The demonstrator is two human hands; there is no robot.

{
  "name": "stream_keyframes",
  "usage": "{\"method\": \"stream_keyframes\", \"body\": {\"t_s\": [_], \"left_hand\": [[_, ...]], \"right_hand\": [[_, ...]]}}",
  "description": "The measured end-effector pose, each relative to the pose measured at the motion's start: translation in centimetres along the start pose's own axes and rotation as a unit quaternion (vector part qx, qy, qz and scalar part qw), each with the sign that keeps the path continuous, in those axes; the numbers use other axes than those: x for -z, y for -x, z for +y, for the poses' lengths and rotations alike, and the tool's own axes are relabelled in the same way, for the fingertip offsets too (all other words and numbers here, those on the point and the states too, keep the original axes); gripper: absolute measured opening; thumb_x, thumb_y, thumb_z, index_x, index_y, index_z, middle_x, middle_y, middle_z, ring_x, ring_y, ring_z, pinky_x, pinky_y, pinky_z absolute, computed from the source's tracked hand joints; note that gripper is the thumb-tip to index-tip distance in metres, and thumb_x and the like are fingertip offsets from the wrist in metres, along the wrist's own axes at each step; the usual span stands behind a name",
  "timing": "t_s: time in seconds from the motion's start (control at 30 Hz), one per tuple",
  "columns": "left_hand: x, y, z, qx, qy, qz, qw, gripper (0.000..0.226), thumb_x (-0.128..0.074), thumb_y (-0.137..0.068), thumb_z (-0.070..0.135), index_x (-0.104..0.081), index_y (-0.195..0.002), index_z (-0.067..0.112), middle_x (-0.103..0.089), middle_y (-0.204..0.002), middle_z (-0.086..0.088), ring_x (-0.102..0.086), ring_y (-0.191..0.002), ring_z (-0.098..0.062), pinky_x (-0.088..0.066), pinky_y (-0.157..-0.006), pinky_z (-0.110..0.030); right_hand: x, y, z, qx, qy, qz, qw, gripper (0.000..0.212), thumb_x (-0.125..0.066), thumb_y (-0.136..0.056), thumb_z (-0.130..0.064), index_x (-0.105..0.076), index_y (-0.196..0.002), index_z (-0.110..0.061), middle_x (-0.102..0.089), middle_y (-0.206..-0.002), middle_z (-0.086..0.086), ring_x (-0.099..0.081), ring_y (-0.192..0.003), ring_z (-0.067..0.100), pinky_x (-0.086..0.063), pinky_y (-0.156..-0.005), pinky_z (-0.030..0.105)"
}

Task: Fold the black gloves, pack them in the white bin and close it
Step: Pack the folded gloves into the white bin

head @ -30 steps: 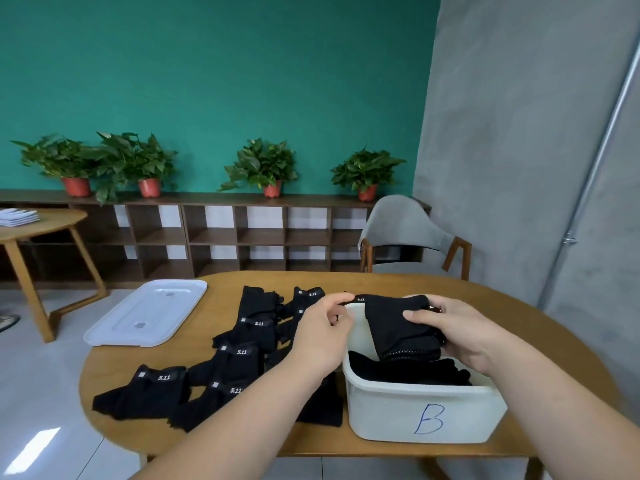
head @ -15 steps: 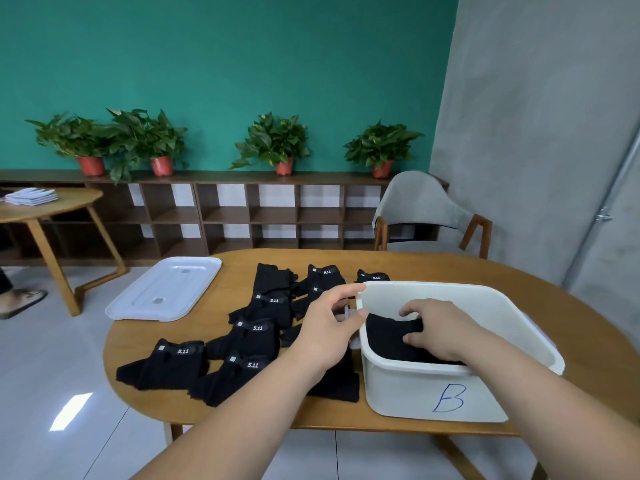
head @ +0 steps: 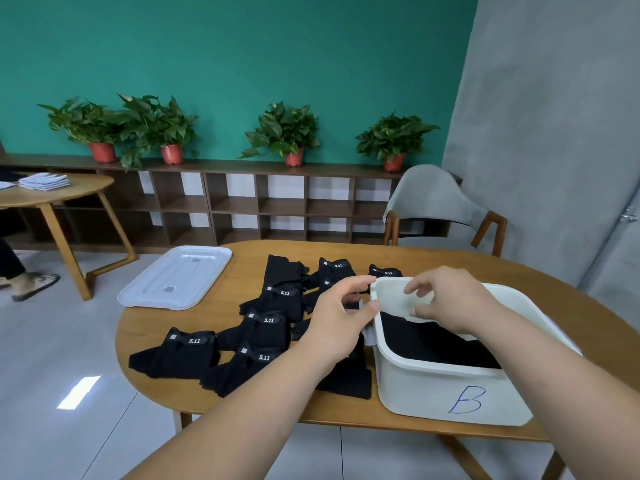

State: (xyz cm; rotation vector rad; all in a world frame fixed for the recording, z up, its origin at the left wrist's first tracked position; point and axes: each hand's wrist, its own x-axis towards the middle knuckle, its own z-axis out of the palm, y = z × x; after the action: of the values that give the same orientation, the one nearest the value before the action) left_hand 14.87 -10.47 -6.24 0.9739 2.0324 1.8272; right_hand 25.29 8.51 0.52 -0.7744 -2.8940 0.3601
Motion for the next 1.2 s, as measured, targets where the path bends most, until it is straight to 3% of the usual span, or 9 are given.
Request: {"method": "stream_keyframes", "body": {"t_s": [0.2, 0.3, 0.43, 0.53, 0.63, 0.77, 1.0, 1.13, 1.2], "left_hand": [[2.5, -1.7, -0.9, 0.011, -0.029, 0.047, 0.998, 0.037, -0.074, -0.099, 0.026, -0.067, -0.132, 0.042, -0.067, -0.125, 0.021, -0.059, -0.118, 0.001, -0.047, -0.086, -0.011], [4.3, -2.6, -1.8, 0.019, -0.050, 0.077, 0.996, 0.036, -0.075, -0.098, 0.030, -0.067, -0.131, 0.040, -0.067, -0.123, 0.020, -0.060, -0.116, 0.000, -0.049, -0.095, -0.021], [7.0, -4.3, -3.2, 0.040, -0.071, 0.103, 0.991, 0.034, -0.076, -0.098, 0.028, -0.068, -0.129, 0.037, -0.066, -0.125, 0.015, -0.061, -0.115, -0.004, -0.051, -0.091, -0.021], [9.2, -5.9, -4.6, 0.065, -0.124, 0.121, 0.983, 0.035, -0.075, -0.098, 0.027, -0.067, -0.132, 0.034, -0.065, -0.128, 0.012, -0.061, -0.117, -0.008, -0.051, -0.098, -0.030], [11.3, -8.1, -6.3, 0.096, -0.165, 0.143, 0.971, 0.036, -0.075, -0.098, 0.026, -0.066, -0.132, 0.032, -0.065, -0.130, 0.007, -0.061, -0.120, -0.012, -0.052, -0.101, -0.035], [13.2, -11.2, -7.9, 0.138, -0.202, 0.161, 0.956, 0.040, -0.076, -0.097, 0.027, -0.064, -0.135, 0.029, -0.064, -0.138, -0.002, -0.061, -0.127, -0.022, -0.052, -0.105, -0.040], [15.1, -16.0, -9.1, 0.222, -0.251, 0.089, 0.938, 0.058, -0.070, -0.102, 0.025, -0.046, -0.155, 0.025, -0.058, -0.147, -0.009, -0.062, -0.117, -0.027, -0.051, -0.102, -0.038], [15.2, -17.6, -9.5, 0.257, -0.278, 0.020, 0.925, 0.062, -0.072, -0.100, 0.019, -0.045, -0.156, 0.025, -0.053, -0.148, -0.010, -0.057, -0.129, -0.031, -0.049, -0.106, -0.036], [15.1, -18.0, -9.8, 0.270, -0.297, 0.001, 0.916, 0.064, -0.076, -0.097, 0.016, -0.046, -0.153, 0.026, -0.055, -0.144, -0.011, -0.059, -0.122, -0.029, -0.050, -0.106, -0.037]], "right_hand": [[0.3, -2.5, -2.5, 0.035, -0.027, 0.045, 0.998, 0.038, -0.079, -0.092, -0.040, -0.071, -0.129, -0.033, -0.071, -0.126, -0.008, -0.066, -0.108, 0.016, -0.056, -0.094, 0.036], [-0.6, -3.9, -3.8, 0.049, -0.051, 0.033, 0.997, 0.041, -0.074, -0.095, -0.042, -0.068, -0.134, -0.031, -0.070, -0.131, -0.006, -0.065, -0.116, 0.019, -0.055, -0.099, 0.040], [-2.3, -5.5, -4.7, 0.042, -0.038, 0.026, 0.998, 0.045, -0.061, -0.098, -0.059, -0.061, -0.138, -0.037, -0.069, -0.132, -0.006, -0.062, -0.121, 0.023, -0.053, -0.100, 0.045], [-4.2, -6.4, -4.7, 0.038, -0.010, 0.019, 0.999, 0.054, -0.041, -0.100, -0.071, -0.057, -0.141, -0.040, -0.069, -0.131, -0.008, -0.059, -0.123, 0.024, -0.049, -0.102, 0.044], [-5.4, -6.8, -4.4, 0.033, 0.037, 0.019, 0.999, 0.057, -0.022, -0.103, -0.070, -0.053, -0.144, -0.044, -0.069, -0.131, -0.011, -0.057, -0.126, 0.024, -0.037, -0.109, 0.042], [-5.7, -7.2, -4.3, 0.036, 0.052, 0.023, 0.998, 0.055, -0.019, -0.104, -0.067, -0.047, -0.147, -0.048, -0.068, -0.131, -0.014, -0.056, -0.126, 0.022, -0.036, -0.108, 0.041], [-6.3, -7.6, -4.0, 0.031, 0.050, 0.031, 0.998, 0.049, -0.020, -0.104, -0.064, -0.052, -0.140, -0.052, -0.068, -0.123, -0.020, -0.055, -0.121, 0.018, -0.034, -0.105, 0.039], [-6.3, -7.6, -4.0, 0.031, 0.053, 0.024, 0.998, 0.048, -0.019, -0.105, -0.061, -0.052, -0.140, -0.053, -0.068, -0.118, -0.019, -0.055, -0.118, 0.017, -0.032, -0.102, 0.038], [-6.3, -7.6, -4.1, 0.030, 0.053, 0.023, 0.998, 0.047, -0.019, -0.105, -0.061, -0.051, -0.139, -0.054, -0.068, -0.117, -0.019, -0.054, -0.118, 0.017, -0.032, -0.102, 0.038]]}}
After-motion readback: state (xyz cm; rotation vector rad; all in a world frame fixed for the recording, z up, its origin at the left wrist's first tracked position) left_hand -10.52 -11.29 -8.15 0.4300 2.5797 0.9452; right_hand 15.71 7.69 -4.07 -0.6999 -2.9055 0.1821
